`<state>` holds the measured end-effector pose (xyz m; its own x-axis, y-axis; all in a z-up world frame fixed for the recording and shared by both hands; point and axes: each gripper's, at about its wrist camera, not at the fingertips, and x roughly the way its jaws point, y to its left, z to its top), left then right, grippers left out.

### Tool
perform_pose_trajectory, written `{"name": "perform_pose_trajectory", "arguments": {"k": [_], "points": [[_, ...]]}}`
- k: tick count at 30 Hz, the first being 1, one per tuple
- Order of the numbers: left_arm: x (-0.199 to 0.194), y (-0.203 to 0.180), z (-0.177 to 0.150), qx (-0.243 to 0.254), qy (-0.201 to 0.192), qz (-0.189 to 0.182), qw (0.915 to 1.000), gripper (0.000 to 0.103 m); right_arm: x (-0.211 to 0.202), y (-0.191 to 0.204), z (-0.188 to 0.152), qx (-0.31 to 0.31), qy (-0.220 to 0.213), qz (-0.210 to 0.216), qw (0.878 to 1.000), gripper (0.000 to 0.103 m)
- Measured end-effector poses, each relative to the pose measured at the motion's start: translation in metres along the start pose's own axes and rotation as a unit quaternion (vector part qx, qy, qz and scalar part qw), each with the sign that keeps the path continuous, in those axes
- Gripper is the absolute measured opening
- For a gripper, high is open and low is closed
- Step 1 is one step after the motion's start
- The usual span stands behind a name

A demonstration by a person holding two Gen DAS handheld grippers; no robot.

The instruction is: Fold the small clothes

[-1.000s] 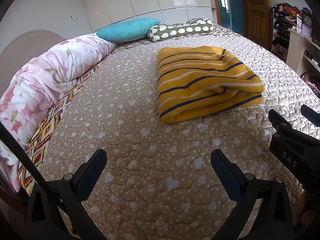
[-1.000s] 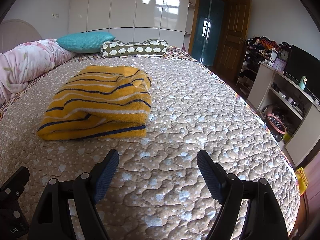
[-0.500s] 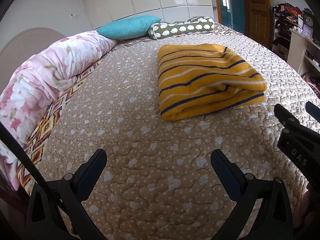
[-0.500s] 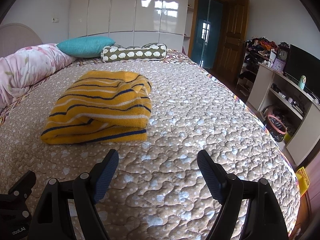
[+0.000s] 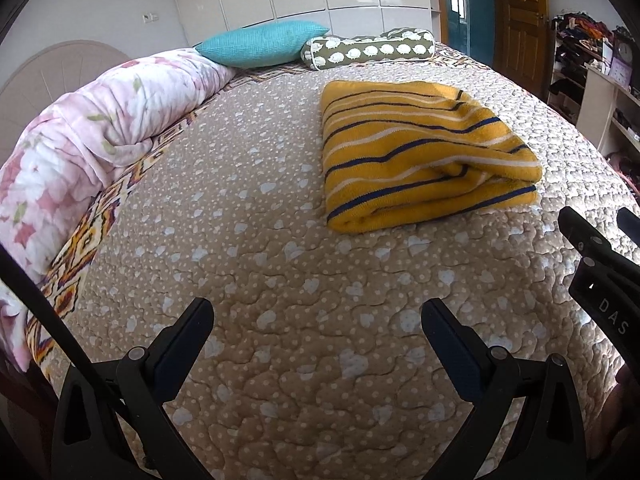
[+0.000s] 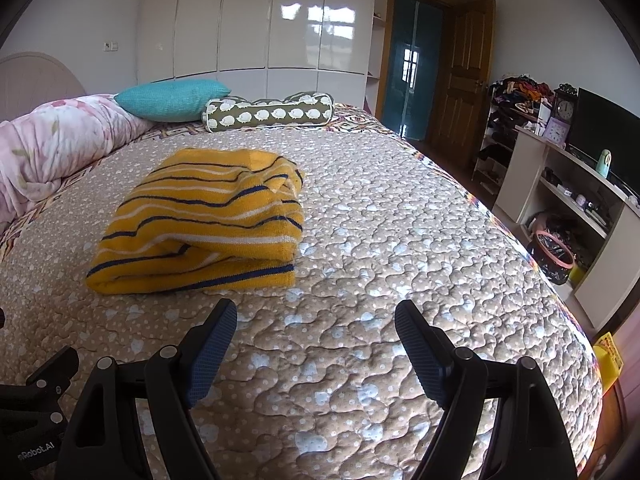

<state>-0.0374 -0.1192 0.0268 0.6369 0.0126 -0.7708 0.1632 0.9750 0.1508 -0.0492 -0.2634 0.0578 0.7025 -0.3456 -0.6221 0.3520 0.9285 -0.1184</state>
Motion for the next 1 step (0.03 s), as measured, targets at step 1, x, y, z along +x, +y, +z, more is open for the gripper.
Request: {"name": "perform_pose_trajectory", "arguments": {"k": [1], "points": [[0.0, 0.0001, -0.0001, 0.001, -0.001, 0.0, 1.0, 0.103, 0.0005, 0.0004, 0.0001, 0.0, 0.001, 0.001, 1.0, 0.085]]}}
